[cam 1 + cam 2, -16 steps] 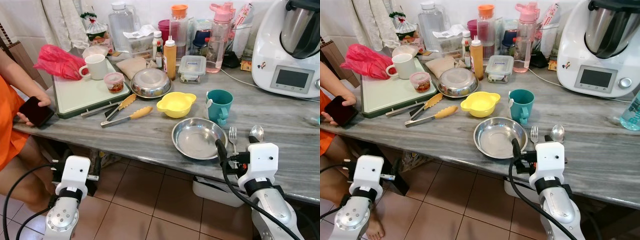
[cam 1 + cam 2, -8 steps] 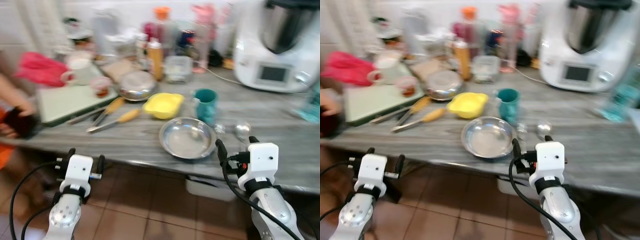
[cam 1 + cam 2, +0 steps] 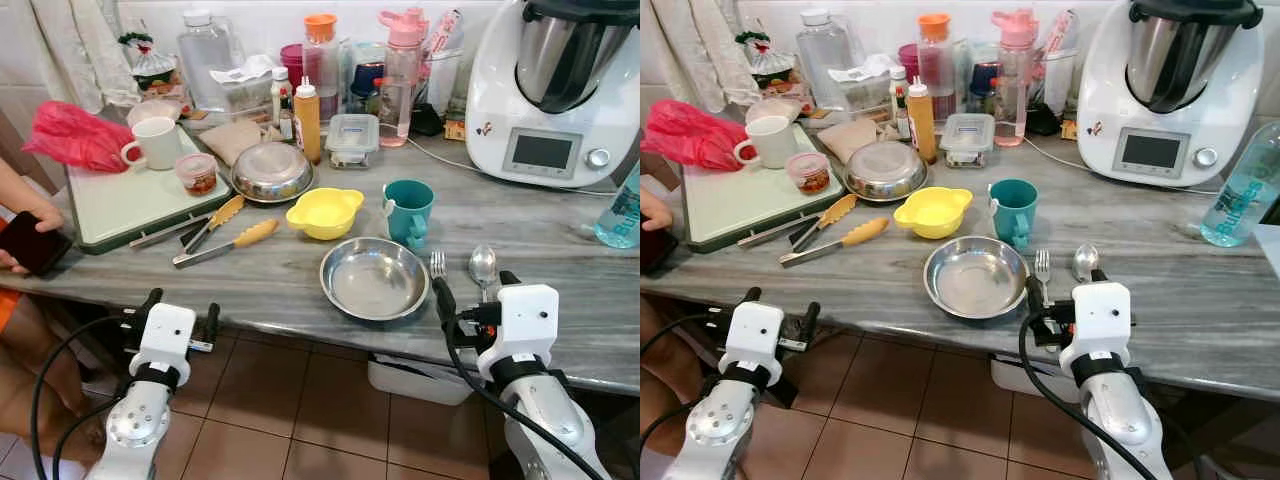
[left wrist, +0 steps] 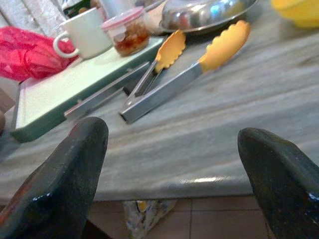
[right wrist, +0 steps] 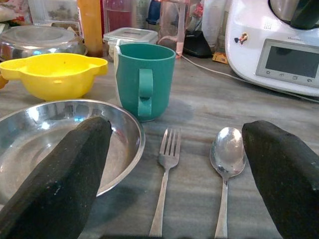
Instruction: Setting the table
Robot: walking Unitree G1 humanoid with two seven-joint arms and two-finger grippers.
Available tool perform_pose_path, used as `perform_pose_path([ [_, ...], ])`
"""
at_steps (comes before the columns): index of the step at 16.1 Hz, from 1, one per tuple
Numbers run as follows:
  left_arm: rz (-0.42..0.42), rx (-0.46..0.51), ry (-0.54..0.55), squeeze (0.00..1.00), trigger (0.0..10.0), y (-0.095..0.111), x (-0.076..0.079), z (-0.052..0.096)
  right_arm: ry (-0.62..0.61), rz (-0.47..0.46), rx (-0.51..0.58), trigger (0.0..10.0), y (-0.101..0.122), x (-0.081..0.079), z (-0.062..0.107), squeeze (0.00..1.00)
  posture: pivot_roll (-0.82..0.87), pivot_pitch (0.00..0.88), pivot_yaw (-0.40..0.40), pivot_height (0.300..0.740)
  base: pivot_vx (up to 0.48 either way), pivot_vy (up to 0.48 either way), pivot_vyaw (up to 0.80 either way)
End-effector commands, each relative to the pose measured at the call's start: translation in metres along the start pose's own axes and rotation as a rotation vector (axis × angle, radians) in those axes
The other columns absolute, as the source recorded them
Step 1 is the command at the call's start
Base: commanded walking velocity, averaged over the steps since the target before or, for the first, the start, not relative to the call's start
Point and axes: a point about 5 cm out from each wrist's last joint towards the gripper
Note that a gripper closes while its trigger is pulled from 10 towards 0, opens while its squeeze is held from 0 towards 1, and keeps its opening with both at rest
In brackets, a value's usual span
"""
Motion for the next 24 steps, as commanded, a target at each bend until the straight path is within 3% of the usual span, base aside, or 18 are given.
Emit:
perform_pose_path([
  [1,-0.008,0.002,-0.009,0.0,10.0,0.004,0.001,0.001,-0.003,0.003,0.002,10.0,0.002,0.001,-0.001,0.0,-0.15,0.0,0.066,0.74,0.0,0.0,0.0],
  [24,-0.005,-0.029,-0.035,0.0,10.0,0.016,0.012,-0.001,-0.032,0.005,0.0,10.0,0.002,0.003,-0.004,0.0,-0.16,0.0,0.081,0.74,-0.011,0.0,0.0],
])
Point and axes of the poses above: a point about 5 cm out from each wrist's last joint towards the gripper, its own z axis pointing back from the gripper into the wrist, its own y axis along the axis of the wrist's last joint, x = y × z, and after that the axes turned 13 degrees about z, right-handed
